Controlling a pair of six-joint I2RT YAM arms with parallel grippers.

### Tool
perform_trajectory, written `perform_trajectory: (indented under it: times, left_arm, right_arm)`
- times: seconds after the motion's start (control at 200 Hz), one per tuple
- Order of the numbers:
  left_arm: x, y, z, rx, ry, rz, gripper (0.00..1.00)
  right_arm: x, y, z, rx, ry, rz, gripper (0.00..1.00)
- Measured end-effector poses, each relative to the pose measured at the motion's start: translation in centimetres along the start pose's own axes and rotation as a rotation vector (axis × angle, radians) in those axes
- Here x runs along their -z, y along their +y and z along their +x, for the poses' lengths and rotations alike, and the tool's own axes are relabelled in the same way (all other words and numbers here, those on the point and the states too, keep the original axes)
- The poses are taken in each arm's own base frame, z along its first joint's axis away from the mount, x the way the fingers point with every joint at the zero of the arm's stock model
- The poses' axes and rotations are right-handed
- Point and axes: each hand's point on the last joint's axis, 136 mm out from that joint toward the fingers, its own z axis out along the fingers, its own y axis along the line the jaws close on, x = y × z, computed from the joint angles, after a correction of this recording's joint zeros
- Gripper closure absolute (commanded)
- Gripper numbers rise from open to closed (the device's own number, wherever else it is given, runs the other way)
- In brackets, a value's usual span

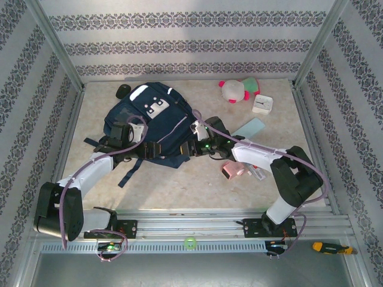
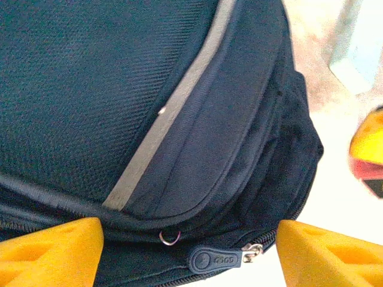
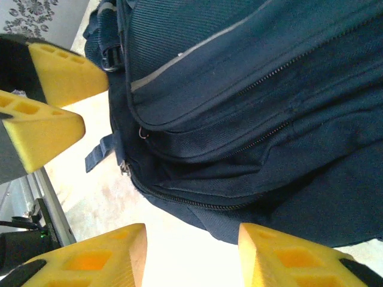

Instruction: Pack the student bag

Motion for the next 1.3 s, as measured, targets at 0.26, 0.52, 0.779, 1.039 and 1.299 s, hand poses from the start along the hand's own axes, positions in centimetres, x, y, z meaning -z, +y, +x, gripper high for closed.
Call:
perform_trajectory:
  times: [0.26, 0.52, 0.779, 1.039, 1.299]
  left_arm:
    - [-1.5, 0.7, 1.5, 0.271, 0.069, -0.002, 0.31]
    - [-2.4, -1.1, 2.1, 0.322, 0.117, 0.078, 0.36]
    - [-2.5, -2.7, 2.7, 0.302, 0.14, 0.117, 0.31]
    - [1.7, -3.8, 1.0, -0.065, 0.016, 0.094, 0.23]
    - [4.6, -3.5, 0.2, -0.841, -0.071, -0.017, 0.2]
  right_arm:
    - [-2.4, -2.1, 1.4, -0.076, 0.043, 0.031, 0.6]
    - [-3.1, -2.5, 0.9, -0.093, 0.018, 0.031, 0.61]
    - [-3.2, -2.6, 0.8, -0.09, 0.009, 0.032, 0.61]
    - [-1.8, -3.0, 0.5, -0.081, -0.015, 0.043, 0.6]
    - [2.2, -4.1, -1.0, -0.038, -0.087, 0.073, 0.58]
